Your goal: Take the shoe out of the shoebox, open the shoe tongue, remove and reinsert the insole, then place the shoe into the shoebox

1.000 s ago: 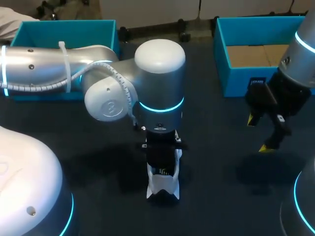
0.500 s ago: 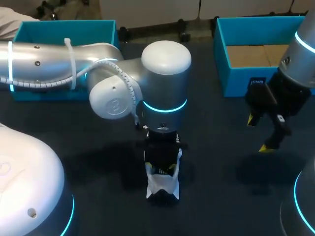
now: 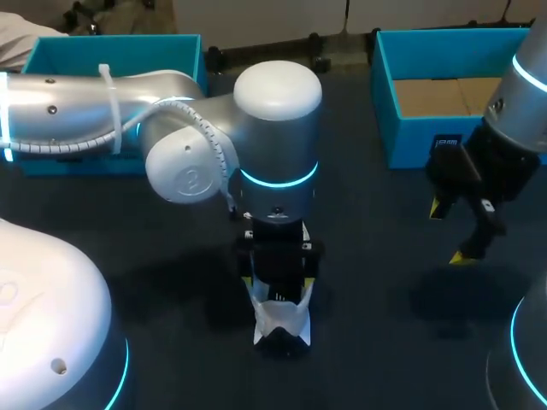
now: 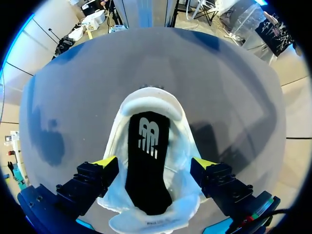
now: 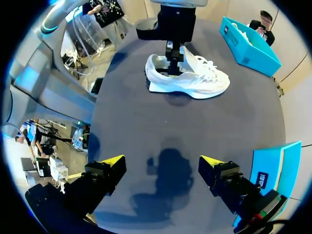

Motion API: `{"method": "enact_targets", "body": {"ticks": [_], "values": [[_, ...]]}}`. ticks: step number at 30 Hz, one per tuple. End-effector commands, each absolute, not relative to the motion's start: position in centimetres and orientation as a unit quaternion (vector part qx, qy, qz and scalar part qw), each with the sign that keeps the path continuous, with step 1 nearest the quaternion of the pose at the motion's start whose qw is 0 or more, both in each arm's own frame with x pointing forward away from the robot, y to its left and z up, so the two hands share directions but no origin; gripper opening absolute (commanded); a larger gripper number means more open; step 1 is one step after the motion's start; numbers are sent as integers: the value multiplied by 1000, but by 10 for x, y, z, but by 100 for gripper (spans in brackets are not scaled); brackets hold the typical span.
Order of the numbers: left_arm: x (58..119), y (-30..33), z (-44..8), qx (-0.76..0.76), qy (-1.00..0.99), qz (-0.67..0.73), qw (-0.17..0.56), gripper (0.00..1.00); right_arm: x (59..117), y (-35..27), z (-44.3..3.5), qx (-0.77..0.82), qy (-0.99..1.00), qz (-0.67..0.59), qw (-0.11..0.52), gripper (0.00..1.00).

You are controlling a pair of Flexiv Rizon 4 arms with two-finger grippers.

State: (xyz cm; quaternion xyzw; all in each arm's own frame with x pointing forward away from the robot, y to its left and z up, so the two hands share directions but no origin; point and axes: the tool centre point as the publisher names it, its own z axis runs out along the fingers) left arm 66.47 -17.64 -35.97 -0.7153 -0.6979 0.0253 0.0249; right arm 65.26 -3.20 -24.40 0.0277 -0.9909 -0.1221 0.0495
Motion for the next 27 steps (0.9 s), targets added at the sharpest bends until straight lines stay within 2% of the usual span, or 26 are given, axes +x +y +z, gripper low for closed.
{"method": "enact_targets", "body": {"ticks": [1, 27], "values": [[671, -173, -356, -717, -696, 33, 22, 100, 653, -31, -245, 27, -991, -120, 50, 100], [690, -185, -343, -719, -693, 40, 8, 100, 653, -31, -245, 27, -991, -120, 50, 100]]}}
